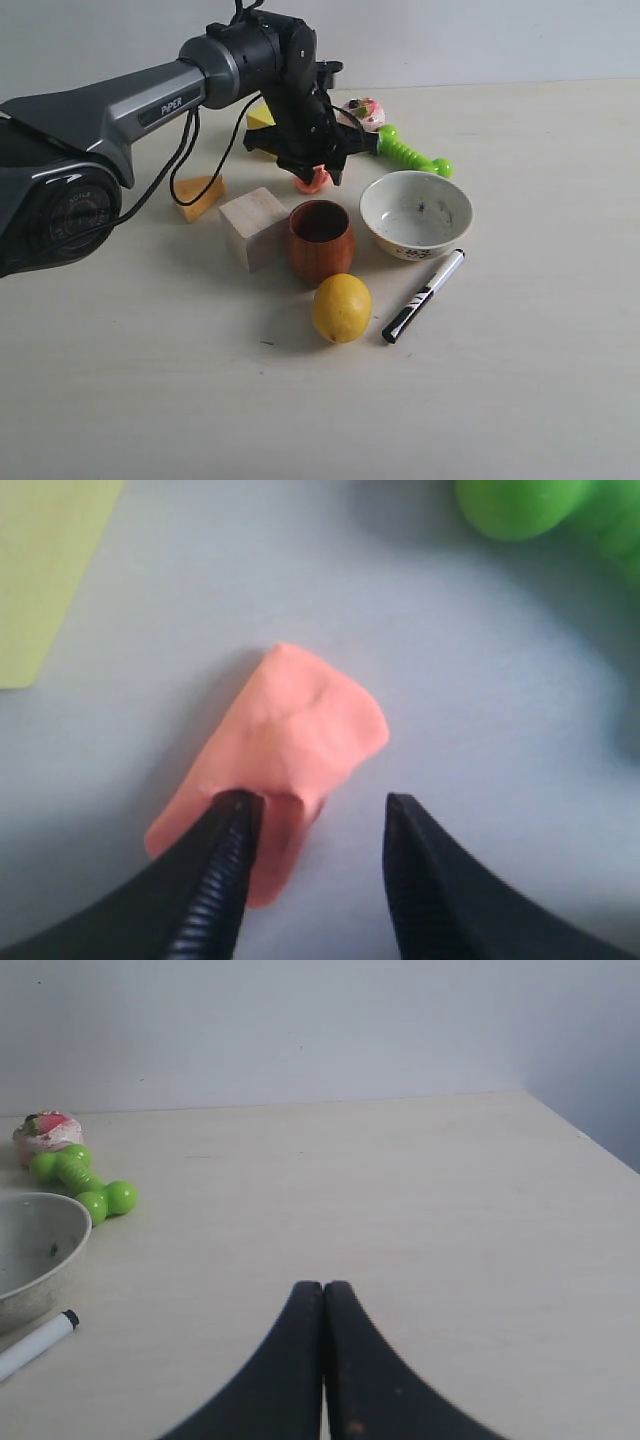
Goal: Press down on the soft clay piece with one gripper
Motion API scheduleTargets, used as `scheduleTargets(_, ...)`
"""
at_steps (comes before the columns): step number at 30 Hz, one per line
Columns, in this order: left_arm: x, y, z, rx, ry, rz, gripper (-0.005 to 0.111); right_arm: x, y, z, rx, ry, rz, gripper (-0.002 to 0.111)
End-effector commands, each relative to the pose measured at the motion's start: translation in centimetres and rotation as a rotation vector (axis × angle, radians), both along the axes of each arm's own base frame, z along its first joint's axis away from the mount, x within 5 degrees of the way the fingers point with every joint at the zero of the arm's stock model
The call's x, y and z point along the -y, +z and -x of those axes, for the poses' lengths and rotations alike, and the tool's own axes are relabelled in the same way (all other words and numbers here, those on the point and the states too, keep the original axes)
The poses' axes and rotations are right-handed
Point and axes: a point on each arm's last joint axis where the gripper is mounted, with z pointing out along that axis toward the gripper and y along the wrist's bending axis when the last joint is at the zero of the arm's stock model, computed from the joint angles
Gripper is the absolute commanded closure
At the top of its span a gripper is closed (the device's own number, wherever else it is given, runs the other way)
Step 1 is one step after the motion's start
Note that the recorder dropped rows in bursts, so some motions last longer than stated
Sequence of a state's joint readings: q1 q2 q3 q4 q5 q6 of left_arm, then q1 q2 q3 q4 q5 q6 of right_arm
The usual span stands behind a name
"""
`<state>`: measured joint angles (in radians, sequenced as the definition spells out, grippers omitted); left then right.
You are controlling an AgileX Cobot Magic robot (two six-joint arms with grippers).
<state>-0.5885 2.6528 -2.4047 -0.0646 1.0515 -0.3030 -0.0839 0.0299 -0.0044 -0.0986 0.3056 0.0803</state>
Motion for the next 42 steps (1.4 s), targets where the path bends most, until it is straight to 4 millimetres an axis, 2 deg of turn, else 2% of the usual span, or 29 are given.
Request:
scheduleTargets(1,0.3,2.4,0.0,0.065,-0.012,0.034,0.063,0.0,-0.1,0.0,0.005,-0.005,0.008,0.108)
scheduleTargets(15,0.3,2.8,0.3,0.046,-0.022,0.016,0.065,0.0,-0.1,0.0,0.005,-0.005,0.008,0.108)
scheduleTargets(17,0.0,3.9,0.5,0.067,-0.035,-0.027,0.081,0.0,-0.1,0.0,0.005,-0.005,0.008,0.108)
scheduleTargets(18,0.0,5.0,0.7,0.099,-0.063,-0.057,0.101,0.0,-0.1,0.0,0.005,-0.005,0.008,0.108)
scheduleTargets(19,0.1,5.5,0.9,0.109,-0.076,-0.058,0.106,0.0,-0.1,0.0,0.005,-0.005,0.008,0.108)
scheduleTargets(21,0.5,7.7,1.7,0.145,-0.099,-0.076,0.107,0.0,-0.1,0.0,0.005,-0.005,0.008,0.108)
scheduleTargets(23,1.2,8.5,2.7,0.141,-0.123,-0.095,0.107,0.0,-0.1,0.0,0.005,-0.005,0.008,0.108)
scheduleTargets(26,2.5,8.8,4.1,0.130,-0.158,-0.104,0.107,0.0,-0.1,0.0,0.005,-0.005,0.008,0.108)
scheduleTargets(28,3.3,9.8,5.0,0.159,-0.188,-0.114,0.107,0.0,-0.1,0.0,0.005,-0.005,0.008,0.108)
scheduleTargets(35,2.3,14.8,6.3,0.214,-0.192,-0.108,0.107,0.0,-0.1,0.0,0.005,-0.005,0.008,0.108)
scheduleTargets(42,0.6,18.7,8.5,0.235,-0.195,-0.094,0.107,0.0,0.0,0.0,0.017,-0.004,0.009,0.108)
